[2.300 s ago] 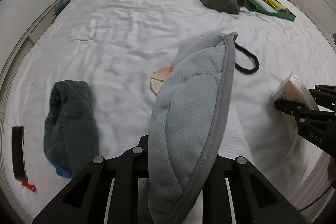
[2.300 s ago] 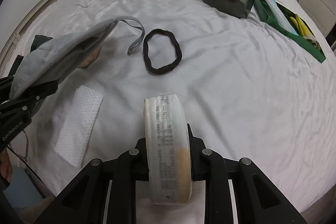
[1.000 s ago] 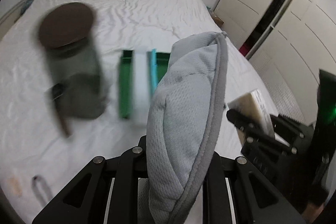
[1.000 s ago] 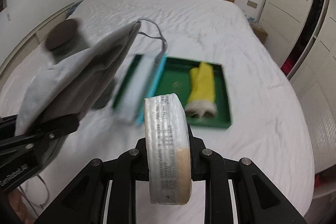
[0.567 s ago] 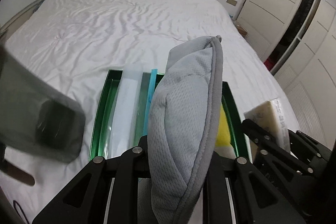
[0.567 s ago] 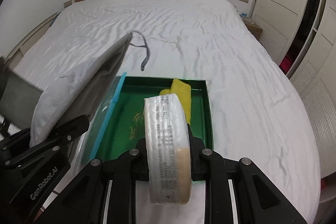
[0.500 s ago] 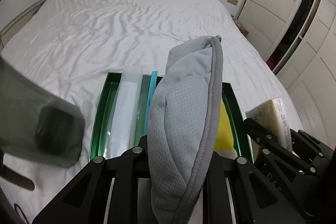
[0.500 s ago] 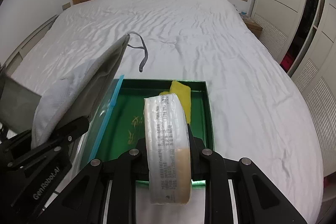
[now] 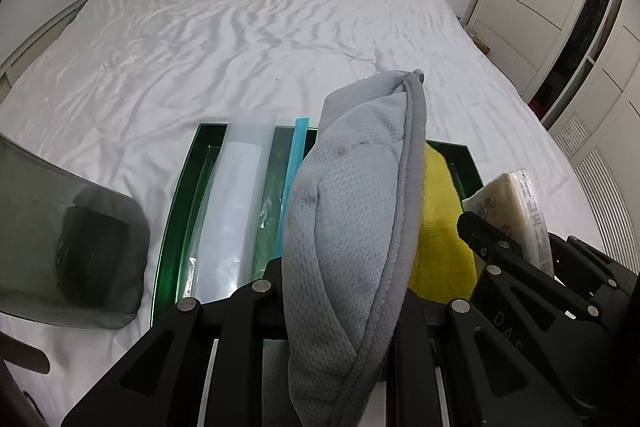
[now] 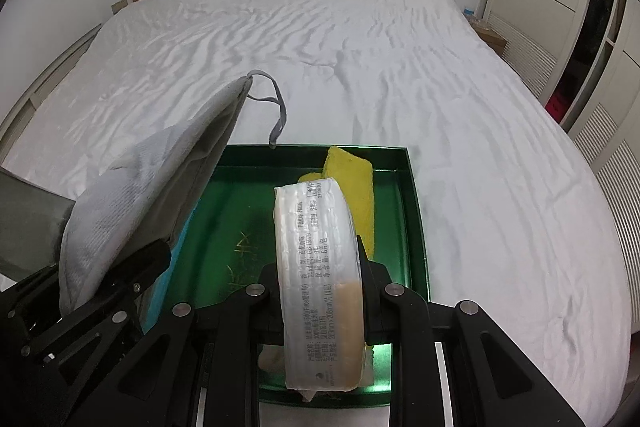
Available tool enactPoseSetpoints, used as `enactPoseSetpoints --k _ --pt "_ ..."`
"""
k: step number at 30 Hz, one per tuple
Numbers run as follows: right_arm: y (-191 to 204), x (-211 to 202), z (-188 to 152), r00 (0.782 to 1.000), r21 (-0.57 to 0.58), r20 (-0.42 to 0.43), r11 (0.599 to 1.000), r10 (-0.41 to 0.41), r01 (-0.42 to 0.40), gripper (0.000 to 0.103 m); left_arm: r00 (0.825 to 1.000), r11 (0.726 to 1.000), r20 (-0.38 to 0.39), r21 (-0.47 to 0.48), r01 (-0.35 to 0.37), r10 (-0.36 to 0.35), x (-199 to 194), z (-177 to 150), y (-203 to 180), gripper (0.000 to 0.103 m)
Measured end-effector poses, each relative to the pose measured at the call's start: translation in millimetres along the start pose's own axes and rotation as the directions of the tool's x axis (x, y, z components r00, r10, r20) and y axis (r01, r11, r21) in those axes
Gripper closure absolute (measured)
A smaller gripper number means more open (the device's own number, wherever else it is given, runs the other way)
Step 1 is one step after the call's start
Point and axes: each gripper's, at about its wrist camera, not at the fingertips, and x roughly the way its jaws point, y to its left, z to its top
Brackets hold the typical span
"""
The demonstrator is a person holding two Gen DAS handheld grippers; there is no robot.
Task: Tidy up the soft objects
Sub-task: 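Lower the eye mask and tissue pack into the tray and open both tools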
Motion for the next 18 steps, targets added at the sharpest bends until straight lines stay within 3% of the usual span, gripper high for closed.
enactPoseSetpoints --k 18 --pt "9.1 35.5 9.9 0.998 -0.008 -0.046 0.999 -0.031 0.031 0.081 0.998 1.000 -0.049 0.005 -0.028 0.029 28.1 1.0 9.2 0.088"
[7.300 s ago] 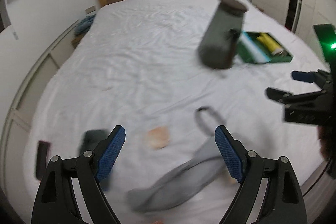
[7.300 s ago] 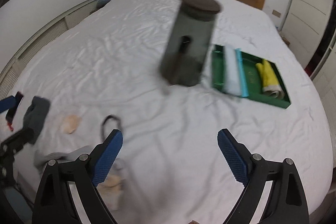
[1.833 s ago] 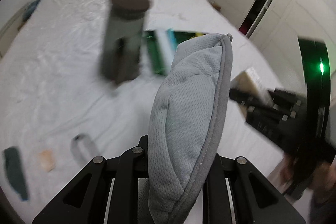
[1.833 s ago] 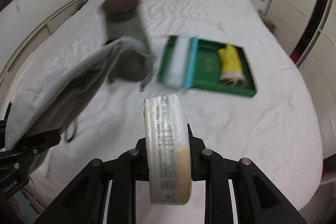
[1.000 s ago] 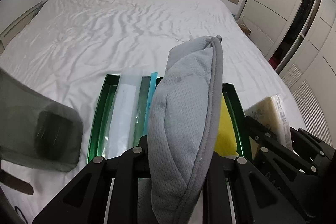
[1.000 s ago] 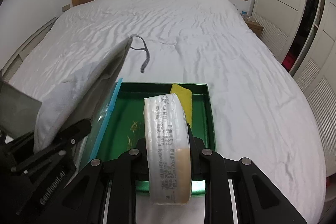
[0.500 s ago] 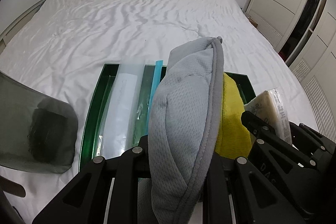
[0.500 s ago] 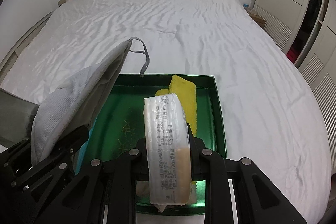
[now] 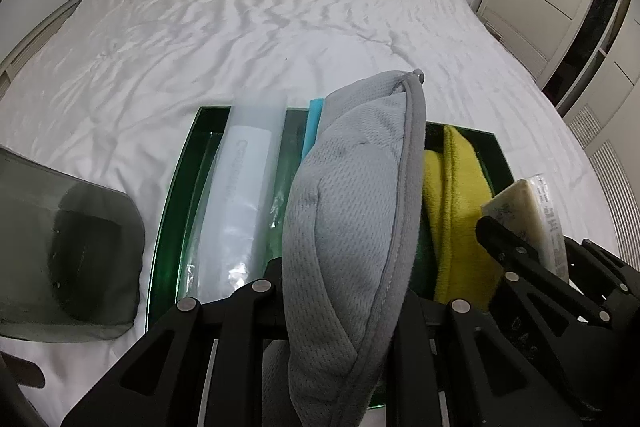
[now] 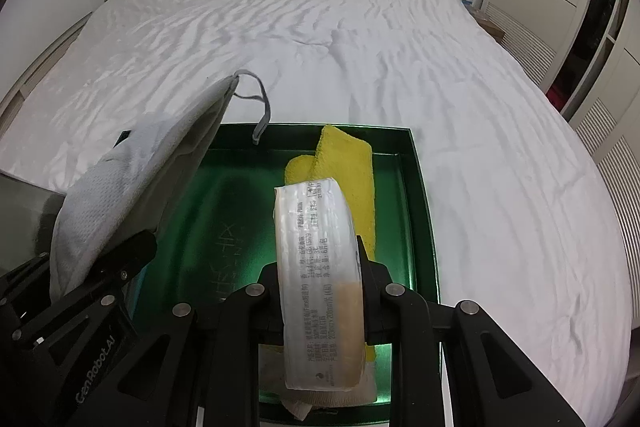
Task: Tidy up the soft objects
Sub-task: 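Lower the eye mask and tissue pack into the tray and open both tools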
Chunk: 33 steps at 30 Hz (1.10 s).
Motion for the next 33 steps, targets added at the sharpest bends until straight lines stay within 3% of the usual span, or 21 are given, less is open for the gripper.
enactPoseSetpoints --k 22,27,31,33 --pt "6.0 20.5 5.7 0.999 -0.018 -0.032 1.000 -0.008 0.007 0.079 0.998 1.000 -0.054 -0.005 -0.011 0.010 16.5 -1.1 6.8 0.085" --pt "6.1 21.2 6.2 0.999 -0.018 -0.036 1.000 -0.005 0.004 0.076 0.999 1.000 -0.051 -0.007 -0.005 0.004 13.6 1.0 6.1 0.066" --pt "4.6 21.6 6.8 0.999 -0.019 -0.042 1.000 -0.004 0.003 0.075 0.999 1.000 -0.054 0.001 -0.002 0.002 13.3 1.6 3.6 0.065" --pt "3.6 21.6 6.9 0.999 -0.017 -0.043 1.000 -0.004 0.003 0.071 0.998 1.000 -0.058 0.001 0.001 -0.001 13.3 1.3 3.8 0.057"
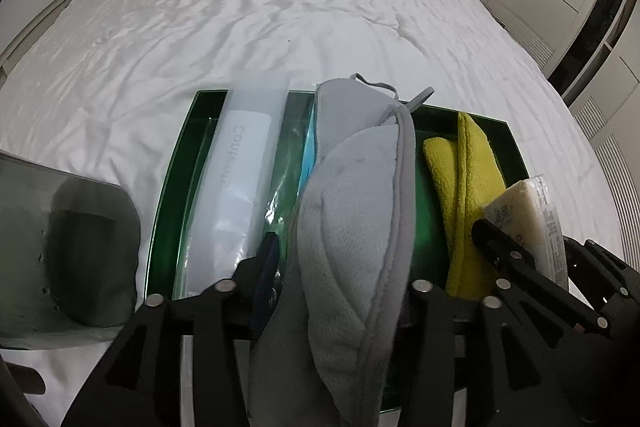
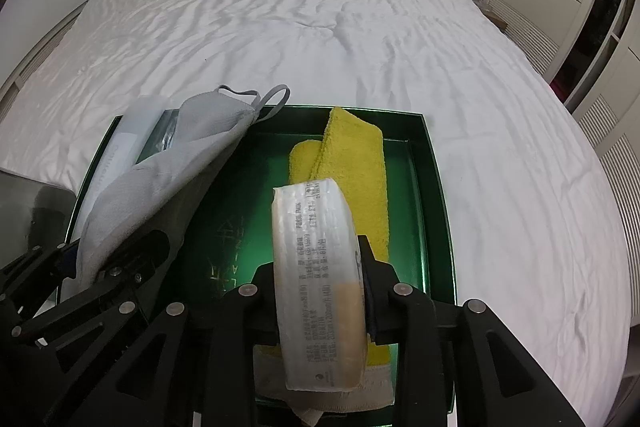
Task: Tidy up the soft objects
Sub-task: 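Lower the eye mask and tissue pack into the tray and open both tools, then move both tools back toward the dark grey towel and black hair tie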
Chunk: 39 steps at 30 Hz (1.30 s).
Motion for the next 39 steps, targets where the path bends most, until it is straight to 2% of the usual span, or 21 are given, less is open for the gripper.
enactPoseSetpoints --k 5,10,12,13,26,30,39 --pt "-2.3 -0.8 -0.4 1.000 0.002 0.001 1.000 0.006 -0.006 0.068 1.000 1.000 -0.002 -0.007 -0.004 0.004 -0.3 0.9 3.1 0.049" --pt "-6.9 -5.4 -0.4 1.000 0.030 0.016 1.000 0.000 0.000 0.052 1.000 0.999 0.010 -0.031 -0.011 0.011 -3.5 3.8 10.8 0.038" --pt "-10.1 -8.5 -0.3 1.000 0.042 0.027 0.999 -0.002 0.001 0.043 1.000 0.999 0.017 -0.043 -0.005 0.006 -5.8 4.8 13.9 0.036" --pt "-11.0 -9.9 -0.4 0.999 0.045 0.032 0.999 0.000 -0.002 0.041 1.000 0.999 0.020 -0.046 -0.003 0.004 -6.6 5.5 14.9 0.036" --pt "-15.3 -33.0 -5.0 0.997 0.071 0.081 0.997 0.011 -0.017 0.033 0.998 0.997 0.070 -0.076 0.004 0.002 -27.6 6.0 20.2 0.033" --pt "-15.2 -42.4 -6.3 0.995 0.078 0.095 0.997 0.019 -0.027 0.033 0.996 0.994 0.091 -0.107 0.011 -0.001 -38.4 4.3 26.1 0.020" --pt "-14.9 -62.8 -15.1 0.995 0.085 0.098 0.996 0.002 -0.010 0.033 0.992 0.994 0.124 -0.103 0.044 -0.031 -67.7 -8.8 22.5 0.020"
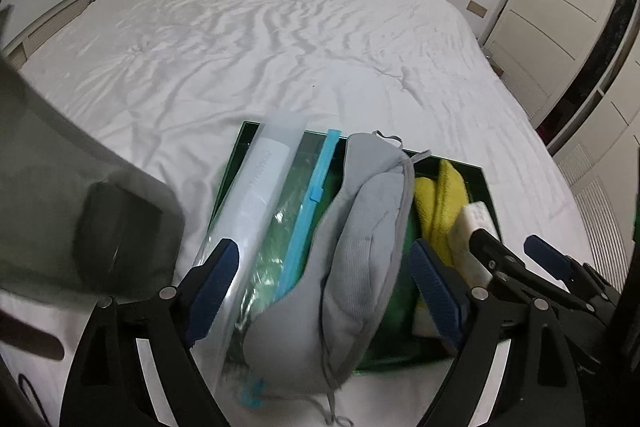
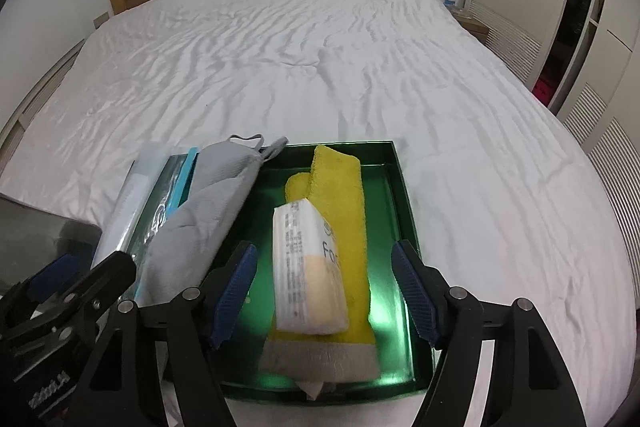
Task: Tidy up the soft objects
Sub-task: 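Move both tools back toward the dark grey towel and black hair tie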
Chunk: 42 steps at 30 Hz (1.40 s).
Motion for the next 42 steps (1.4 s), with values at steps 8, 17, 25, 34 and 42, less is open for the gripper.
enactPoseSetpoints --k 8,17,25,34,42 --pt "6.6 -71.0 -29.0 0.998 -0.033 0.057 0.999 -0.041 0.043 0.031 0.993 0.994 0.028 -0.004 0.111 -0.111 -83.8 -35.8 10.3 0.020" --pt "44.6 -166.1 -91.3 0.995 -0.042 0.092 0.998 -0.045 0.049 0.030 0.974 0.975 0.049 0.051 0.217 -0.220 -180.6 -81.0 54.9 0.020" --pt "155.9 -233.7 -154.4 0.998 -0.158 0.056 0.987 0.006 0.003 0.027 0.983 0.969 0.067 0.191 0.157 -0.172 -258.6 -126.7 161.0 0.020" --pt "301.8 -232.9 -224.7 0.983 -0.270 -0.090 0.946 0.159 -0.178 0.024 0.988 0.973 -0.035 0.181 -0.143 0.152 -281.5 -175.7 365.9 0.009" --pt "388.2 -161.9 -240.0 0.962 -0.329 -0.190 0.910 0.197 -0.251 0.024 0.962 0.962 -0.078 0.107 -0.253 0.261 -267.0 -181.0 504.8 0.004"
